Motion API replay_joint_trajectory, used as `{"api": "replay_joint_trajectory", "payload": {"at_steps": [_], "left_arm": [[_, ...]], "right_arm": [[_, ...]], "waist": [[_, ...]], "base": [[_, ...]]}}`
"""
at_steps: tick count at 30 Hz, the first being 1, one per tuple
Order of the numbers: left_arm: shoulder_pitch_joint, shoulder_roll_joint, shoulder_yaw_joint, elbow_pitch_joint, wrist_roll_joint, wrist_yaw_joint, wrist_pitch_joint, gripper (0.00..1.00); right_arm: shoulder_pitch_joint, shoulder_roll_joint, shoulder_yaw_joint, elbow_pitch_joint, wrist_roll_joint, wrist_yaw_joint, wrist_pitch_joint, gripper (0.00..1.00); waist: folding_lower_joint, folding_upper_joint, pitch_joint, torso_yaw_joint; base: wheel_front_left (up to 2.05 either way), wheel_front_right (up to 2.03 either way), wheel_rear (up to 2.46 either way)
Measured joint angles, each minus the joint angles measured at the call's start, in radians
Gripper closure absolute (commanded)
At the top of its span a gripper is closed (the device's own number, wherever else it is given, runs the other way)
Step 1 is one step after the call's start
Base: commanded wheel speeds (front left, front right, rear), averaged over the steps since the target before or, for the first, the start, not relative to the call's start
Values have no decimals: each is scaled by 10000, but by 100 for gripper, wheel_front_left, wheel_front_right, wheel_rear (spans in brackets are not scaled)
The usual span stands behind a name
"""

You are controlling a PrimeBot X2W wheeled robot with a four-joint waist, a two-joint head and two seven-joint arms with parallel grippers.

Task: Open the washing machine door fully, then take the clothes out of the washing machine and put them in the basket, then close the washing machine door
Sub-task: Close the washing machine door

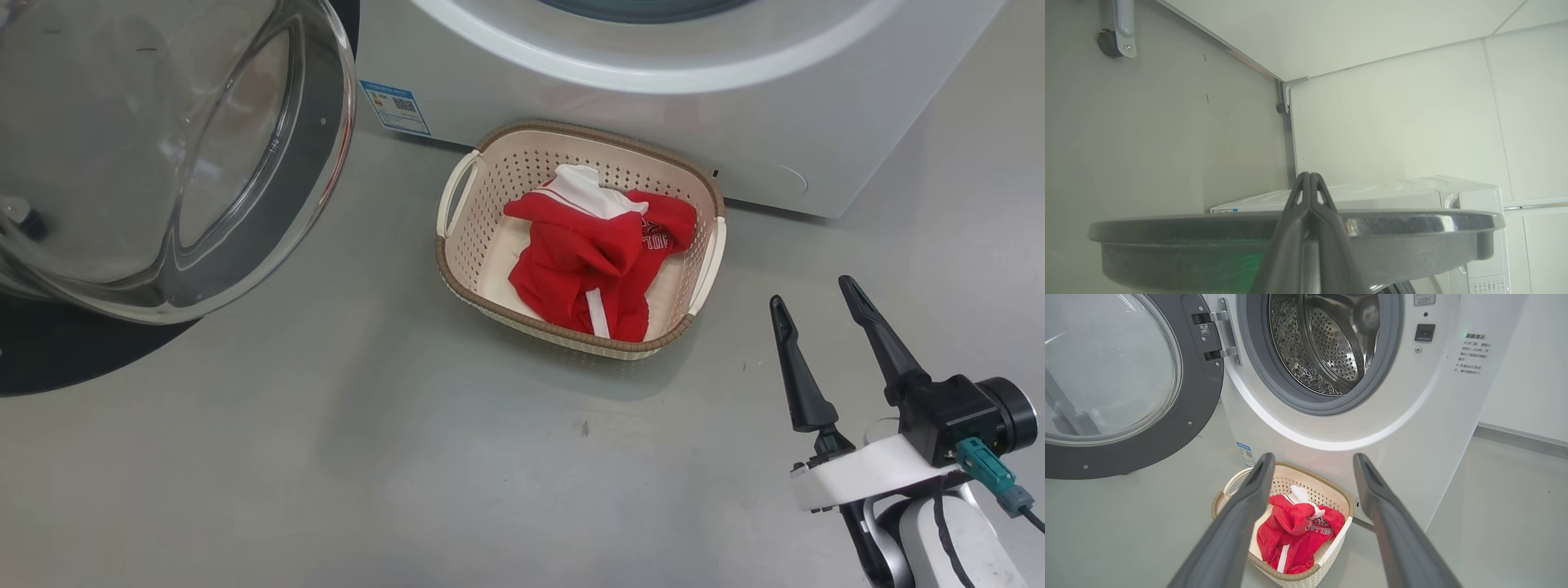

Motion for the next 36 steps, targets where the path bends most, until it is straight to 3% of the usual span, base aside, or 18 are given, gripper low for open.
{"api": "replay_joint_trajectory", "payload": {"at_steps": [14, 36], "left_arm": [[133, -178, -226, -86, -65, -1064, 1087, 100], [1408, -792, -495, -1542, -445, -1576, 2731, 100]], "right_arm": [[-4, -6, 15, -8, 0, 0, 2, 0], [-4, 215, 138, 211, 94, 0, -38, 0]], "waist": [[0, 0, -59, 136], [0, 0, -511, 156]], "base": [[0, 0, 0], [0, 0, 0]]}}
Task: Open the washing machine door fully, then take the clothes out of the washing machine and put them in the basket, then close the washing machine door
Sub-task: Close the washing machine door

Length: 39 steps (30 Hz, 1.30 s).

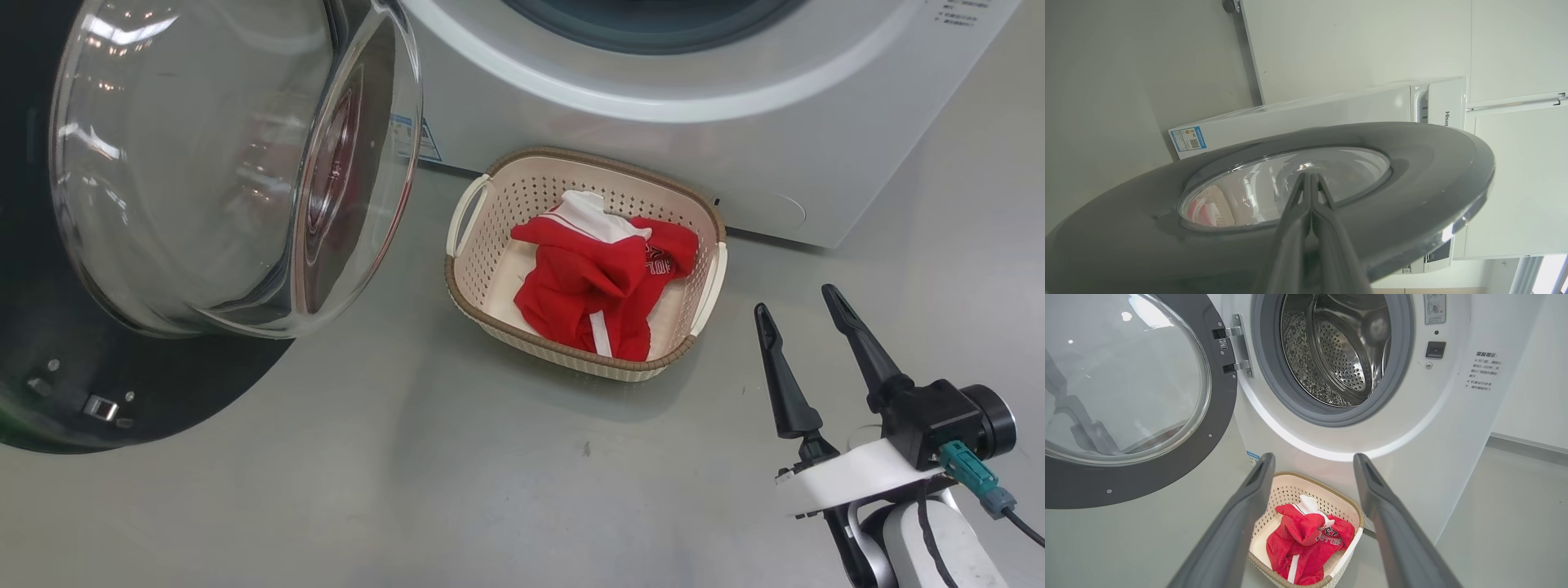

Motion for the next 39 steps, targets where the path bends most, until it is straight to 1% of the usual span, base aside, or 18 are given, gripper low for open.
{"api": "replay_joint_trajectory", "payload": {"at_steps": [11, 23, 28, 33, 39], "left_arm": [[800, -416, -35, -1223, -8, -6, 700, 100], [1380, -849, -67, -2968, 102, -6, 1434, 100], [1614, -1078, -211, -3467, 119, -6, 1666, 100], [1910, -1327, -347, -4025, 456, -6, 1747, 100], [2059, -1406, -397, -4451, 562, -6, 1870, 100]], "right_arm": [[0, 209, 79, 146, 90, -2, -125, 0], [-53, 320, 209, 293, 178, -2, -242, 0], [-221, 376, 282, 370, 192, 0, -255, 0], [-253, 476, 391, 468, 288, 0, -330, 0], [-335, 535, 451, 546, 391, -2, -341, 0]], "waist": [[0, 0, -153, -224], [0, 0, -162, -637], [0, 0, -133, -887], [0, 0, -112, -1210], [0, 0, -62, -1686]], "base": [[0, 0, 0], [0, 0, 0], [0, 0, 0], [0, 0, 0], [0, 0, 0]]}}
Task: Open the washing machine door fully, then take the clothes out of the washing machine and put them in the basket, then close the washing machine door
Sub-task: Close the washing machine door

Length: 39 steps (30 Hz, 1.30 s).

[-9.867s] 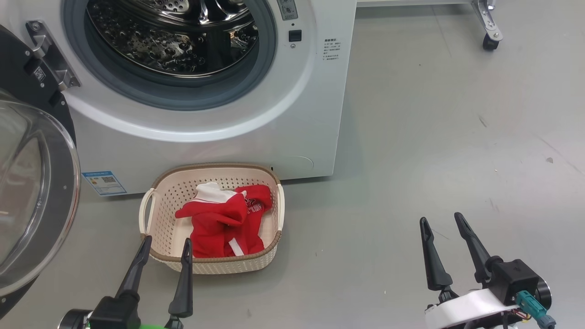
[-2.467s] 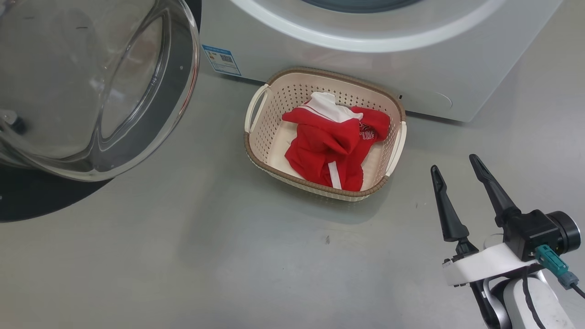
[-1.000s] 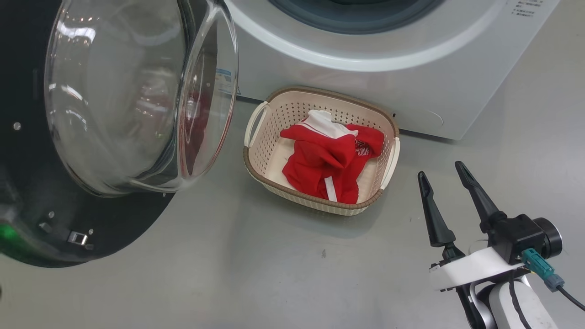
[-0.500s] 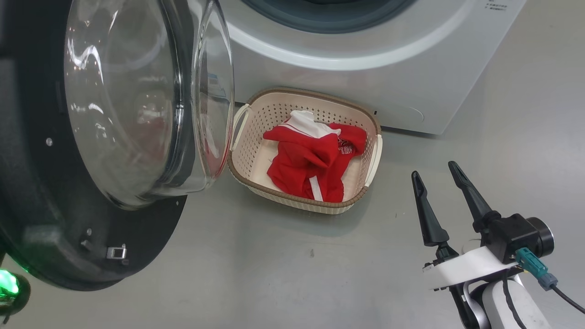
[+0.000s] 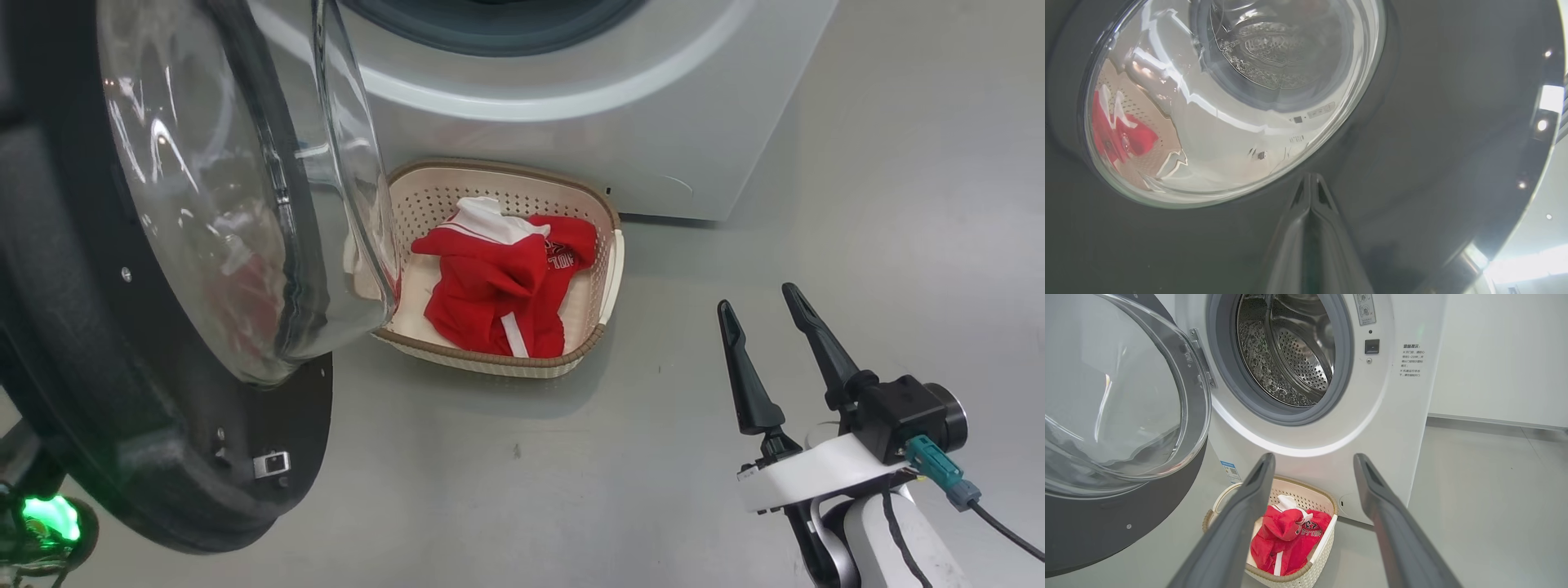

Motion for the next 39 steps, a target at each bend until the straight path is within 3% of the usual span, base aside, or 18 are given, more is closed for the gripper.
{"api": "replay_joint_trajectory", "payload": {"at_steps": [24, 39], "left_arm": [[0, -569, -725, -677, 288, 0, -12, 100], [-796, -577, -1264, -575, 1321, 109, -282, 100]], "right_arm": [[-362, 140, 430, 456, 320, -2, -98, 0], [-535, 194, 658, 426, 702, -4, -132, 0]], "waist": [[0, 0, 346, -2396], [-1, 0, 593, -3604]], "base": [[0, 0, 0], [0, 0, 0]]}}
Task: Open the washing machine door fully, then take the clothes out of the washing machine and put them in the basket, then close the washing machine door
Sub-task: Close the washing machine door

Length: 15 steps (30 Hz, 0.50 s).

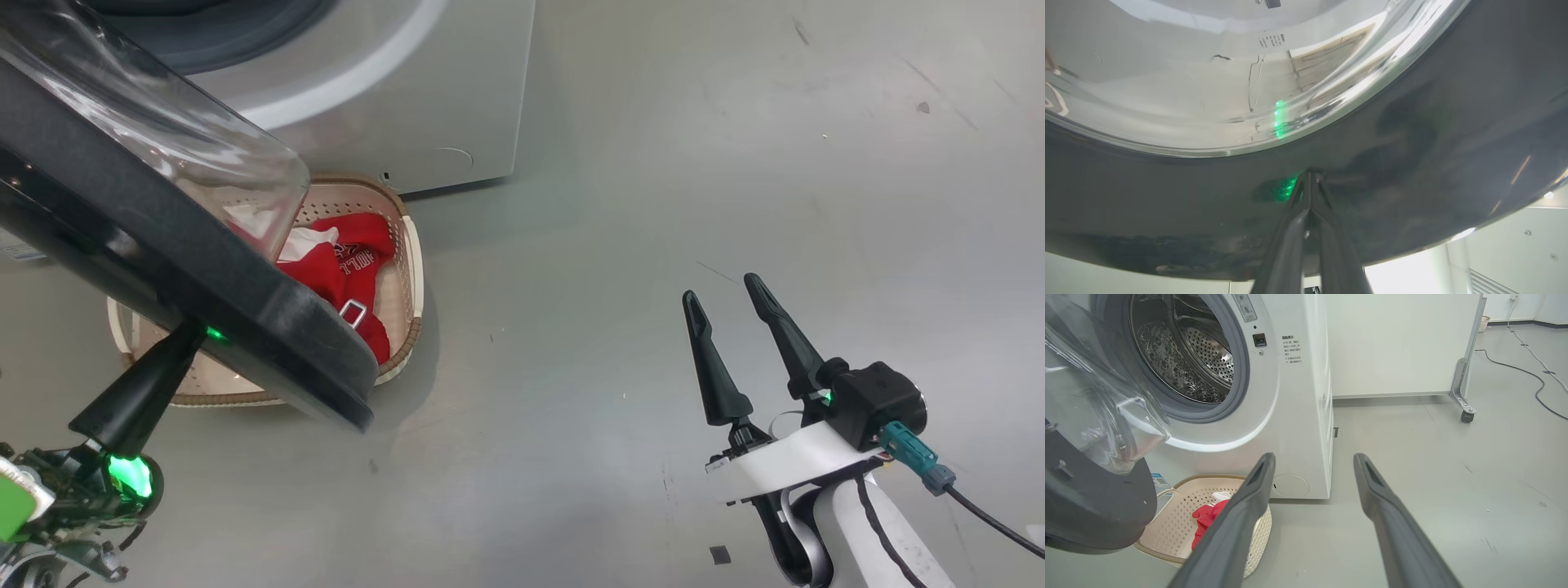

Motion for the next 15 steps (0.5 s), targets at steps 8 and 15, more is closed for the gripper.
{"api": "replay_joint_trajectory", "payload": {"at_steps": [8, 15], "left_arm": [[-786, 2, -82, 123, 228, 347, -343, 100], [-1685, 15, -180, 428, 681, 625, -616, 100]], "right_arm": [[-117, 25, 125, -209, 500, -142, -35, 0], [-216, 29, 301, -401, 846, -265, -35, 0]], "waist": [[0, 0, 320, -619], [0, 0, 675, -1110]], "base": [[0, 0, 0], [0, 0, 0]]}}
